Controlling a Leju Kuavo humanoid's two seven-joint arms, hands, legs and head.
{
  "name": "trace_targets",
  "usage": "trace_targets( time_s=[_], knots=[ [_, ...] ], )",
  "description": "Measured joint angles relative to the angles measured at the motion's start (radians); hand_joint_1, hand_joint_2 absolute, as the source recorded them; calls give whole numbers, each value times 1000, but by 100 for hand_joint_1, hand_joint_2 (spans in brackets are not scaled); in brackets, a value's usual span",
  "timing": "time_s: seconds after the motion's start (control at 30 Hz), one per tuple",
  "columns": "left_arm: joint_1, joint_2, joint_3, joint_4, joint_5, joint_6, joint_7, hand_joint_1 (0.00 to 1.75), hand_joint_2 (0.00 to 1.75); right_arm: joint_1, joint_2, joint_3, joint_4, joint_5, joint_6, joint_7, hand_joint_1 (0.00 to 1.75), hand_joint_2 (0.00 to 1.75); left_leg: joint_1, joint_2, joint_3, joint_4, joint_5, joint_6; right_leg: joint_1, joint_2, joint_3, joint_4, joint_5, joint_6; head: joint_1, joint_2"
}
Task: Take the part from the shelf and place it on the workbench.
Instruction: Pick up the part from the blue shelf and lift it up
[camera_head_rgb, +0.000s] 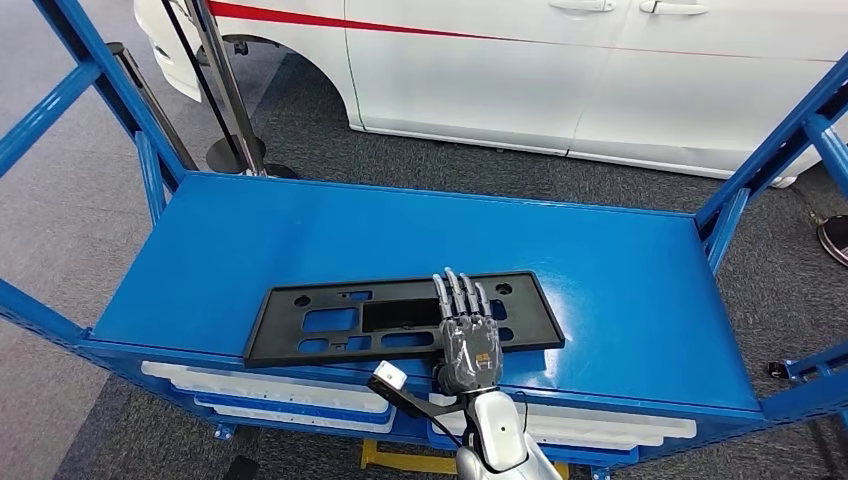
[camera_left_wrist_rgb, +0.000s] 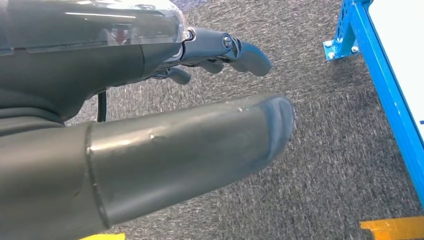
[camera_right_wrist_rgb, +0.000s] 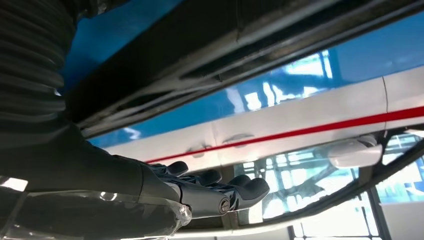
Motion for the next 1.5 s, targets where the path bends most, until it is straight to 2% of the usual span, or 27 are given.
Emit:
trace_targets(
  time_s=[0.03,0.1,0.13,0.2,0.7,0.83,1.0,1.07,1.17,1.3,1.4,1.5],
  knots=[
    [0,0,0,0,-1,0,0,0,0,-3,0,0,8,-5,0,3,79,175,0,0,0,0,0,0,0,0,0,0,0,0,0,0],
    [0,1,0,0,-4,-1,0,0,0,-9,0,1,24,-11,0,8,134,175,0,0,0,0,0,0,0,0,0,0,0,0,0,0],
    [-1,1,0,0,-4,-2,0,0,0,-11,0,1,33,-12,0,12,154,175,0,0,0,0,0,0,0,0,0,0,0,0,0,0],
    [-1,2,0,0,-5,-3,0,0,0,-14,0,1,50,-15,1,21,162,175,0,0,0,0,0,0,0,0,0,0,0,0,0,0],
    [-1,3,0,0,-5,-3,0,0,0,-49,1,1,116,-47,14,25,164,175,0,0,1,0,0,0,0,0,1,-1,1,1,0,0],
    [-1,3,0,0,-7,-3,0,0,0,-52,1,1,122,-53,20,24,173,175,0,0,1,0,0,0,0,0,1,-1,1,1,0,0],
    [-1,3,0,0,-7,-5,0,0,0,-53,1,1,125,-111,40,-25,175,175,0,0,2,0,0,0,0,0,3,-2,1,1,0,0],
    [0,3,0,0,-2,-4,-2,0,0,-48,2,0,111,-202,47,-101,175,175,0,1,2,0,0,0,0,1,3,-2,2,0,0,0],
    [2,3,8,0,6,0,-4,0,0,-21,5,2,-3,-455,118,-249,175,175,1,4,3,0,0,0,1,4,3,-3,3,0,0,0],
    [4,3,30,0,19,-1,-10,0,0,59,1,35,-318,-892,302,-356,175,175,1,5,4,0,0,0,1,5,3,-3,3,0,0,0],
    [9,2,56,0,27,-9,-16,0,0,154,-24,74,-574,-1136,370,-402,175,175,1,2,0,0,1,1,1,2,1,-3,3,0,0,0],
    [14,0,81,0,36,-24,-20,0,131,229,-58,93,-794,-1266,405,-438,175,175,1,1,-3,0,2,3,0,1,-1,-3,3,0,0,0]
  ],
)
